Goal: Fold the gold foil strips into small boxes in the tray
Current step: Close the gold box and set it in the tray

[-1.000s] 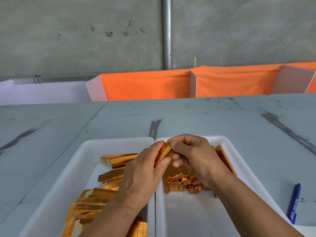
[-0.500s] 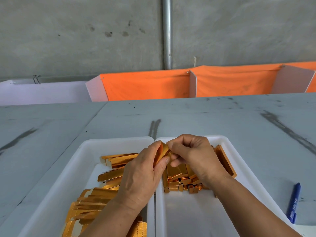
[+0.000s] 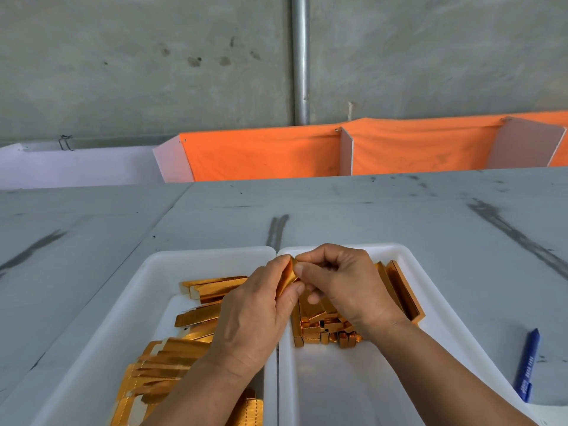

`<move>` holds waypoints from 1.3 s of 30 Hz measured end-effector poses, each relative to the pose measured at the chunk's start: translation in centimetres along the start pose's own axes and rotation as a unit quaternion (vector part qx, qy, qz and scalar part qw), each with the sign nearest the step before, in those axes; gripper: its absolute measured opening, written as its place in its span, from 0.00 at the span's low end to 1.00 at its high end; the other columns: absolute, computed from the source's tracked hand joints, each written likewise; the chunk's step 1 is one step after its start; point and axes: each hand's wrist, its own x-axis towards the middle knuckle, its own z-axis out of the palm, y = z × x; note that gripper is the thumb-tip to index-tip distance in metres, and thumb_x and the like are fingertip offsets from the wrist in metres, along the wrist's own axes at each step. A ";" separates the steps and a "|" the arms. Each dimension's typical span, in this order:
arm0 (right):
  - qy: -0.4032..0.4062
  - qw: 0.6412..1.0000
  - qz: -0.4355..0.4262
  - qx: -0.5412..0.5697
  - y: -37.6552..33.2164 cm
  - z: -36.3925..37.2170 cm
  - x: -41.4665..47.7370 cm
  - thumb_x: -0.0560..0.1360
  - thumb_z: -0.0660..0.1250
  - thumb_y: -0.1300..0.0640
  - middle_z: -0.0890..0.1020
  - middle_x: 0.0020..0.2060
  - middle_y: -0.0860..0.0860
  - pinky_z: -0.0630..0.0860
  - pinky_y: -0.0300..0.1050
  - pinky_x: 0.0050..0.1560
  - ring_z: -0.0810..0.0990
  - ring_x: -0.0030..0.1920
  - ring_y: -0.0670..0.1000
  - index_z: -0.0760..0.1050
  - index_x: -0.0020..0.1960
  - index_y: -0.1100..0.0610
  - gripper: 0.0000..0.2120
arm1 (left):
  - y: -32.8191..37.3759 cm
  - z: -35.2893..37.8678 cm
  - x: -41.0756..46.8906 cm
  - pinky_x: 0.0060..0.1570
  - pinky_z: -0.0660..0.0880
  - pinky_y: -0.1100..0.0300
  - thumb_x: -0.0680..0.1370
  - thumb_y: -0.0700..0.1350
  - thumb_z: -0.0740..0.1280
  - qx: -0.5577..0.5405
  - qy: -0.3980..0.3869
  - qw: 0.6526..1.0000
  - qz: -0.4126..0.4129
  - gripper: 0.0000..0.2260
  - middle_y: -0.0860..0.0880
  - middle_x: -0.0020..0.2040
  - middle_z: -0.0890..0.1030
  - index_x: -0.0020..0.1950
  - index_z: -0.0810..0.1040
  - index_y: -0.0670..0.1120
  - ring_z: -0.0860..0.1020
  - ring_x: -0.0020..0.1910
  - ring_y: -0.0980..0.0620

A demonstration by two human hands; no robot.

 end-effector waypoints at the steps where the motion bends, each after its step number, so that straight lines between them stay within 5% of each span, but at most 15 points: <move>1: 0.001 1.000 0.000 -0.005 0.0 -0.1 0.0 0.75 0.73 0.58 0.84 0.32 0.52 0.78 0.36 0.36 0.80 0.29 0.46 0.84 0.46 0.54 0.01 | -0.1 0.0 0.0 0.42 0.72 0.72 0.75 0.61 0.55 0.002 -0.002 1.000 0.001 0.27 0.53 0.52 0.81 0.69 0.71 0.49 0.79 0.46 0.57; 8: -0.015 1.000 0.021 -0.014 -0.2 -0.4 0.2 0.77 0.71 0.52 0.81 0.32 0.51 0.80 0.45 0.38 0.79 0.30 0.50 0.80 0.50 0.51 0.04 | 0.0 -0.2 0.1 0.41 0.73 0.70 0.76 0.61 0.57 -0.011 -0.007 1.000 0.016 0.24 0.56 0.48 0.79 0.68 0.71 0.53 0.78 0.43 0.58; 11: -0.039 0.998 0.037 -0.043 -0.1 -0.3 0.2 0.78 0.69 0.48 0.78 0.29 0.48 0.76 0.39 0.33 0.76 0.28 0.46 0.79 0.55 0.46 0.07 | -0.1 -0.4 0.3 0.38 0.71 0.71 0.76 0.62 0.56 -0.008 -0.023 0.999 0.030 0.22 0.58 0.44 0.78 0.64 0.73 0.54 0.76 0.41 0.58; 16: -0.039 0.997 0.057 -0.034 -0.1 -0.3 0.4 0.78 0.69 0.56 0.76 0.28 0.49 0.74 0.39 0.31 0.74 0.26 0.46 0.79 0.52 0.51 0.03 | -0.9 -0.4 0.6 0.57 0.72 0.56 0.76 0.60 0.64 0.027 0.026 0.997 0.069 0.18 0.54 0.52 0.81 0.61 0.76 0.53 0.77 0.54 0.54; 21: -0.021 0.996 0.088 0.006 -0.2 -0.5 0.6 0.79 0.67 0.59 0.78 0.29 0.51 0.74 0.42 0.32 0.75 0.27 0.47 0.77 0.50 0.58 0.02 | -1.3 -0.3 0.8 0.63 0.67 0.48 0.71 0.66 0.61 0.026 0.099 0.995 -0.013 0.32 0.47 0.68 0.72 0.70 0.68 0.50 0.70 0.68 0.46; 25: -0.018 0.990 0.109 0.082 -0.2 -0.6 0.6 0.80 0.65 0.61 0.82 0.31 0.51 0.75 0.39 0.30 0.76 0.27 0.47 0.75 0.52 0.59 0.03 | -1.6 -0.5 1.1 0.58 0.71 0.55 0.66 0.67 0.68 -0.069 0.148 0.977 -0.136 0.41 0.54 0.72 0.60 0.74 0.56 0.56 0.65 0.70 0.51; 29: -0.040 0.981 0.128 0.140 0.0 -0.6 0.7 0.80 0.64 0.62 0.84 0.38 0.56 0.74 0.39 0.28 0.77 0.28 0.48 0.76 0.51 0.59 0.02 | -1.7 -1.0 1.4 0.52 0.70 0.71 0.65 0.66 0.69 -0.331 0.091 0.916 -0.206 0.38 0.59 0.69 0.71 0.73 0.62 0.59 0.72 0.63 0.65; 33: -0.068 0.978 0.142 0.138 0.3 -0.4 0.9 0.80 0.63 0.63 0.85 0.40 0.58 0.74 0.39 0.28 0.77 0.29 0.50 0.76 0.51 0.59 0.03 | -1.6 -1.1 1.5 0.59 0.73 0.57 0.72 0.60 0.67 -0.461 0.016 0.870 -0.174 0.16 0.58 0.58 0.81 0.59 0.78 0.61 0.77 0.61 0.59; 39: -0.119 0.979 0.145 0.084 0.1 -0.2 0.5 0.80 0.64 0.60 0.86 0.42 0.57 0.76 0.40 0.29 0.78 0.30 0.50 0.75 0.51 0.58 0.02 | -1.2 -1.4 1.6 0.59 0.74 0.52 0.69 0.57 0.70 -0.542 0.026 0.817 -0.195 0.14 0.47 0.54 0.83 0.52 0.83 0.57 0.80 0.58 0.49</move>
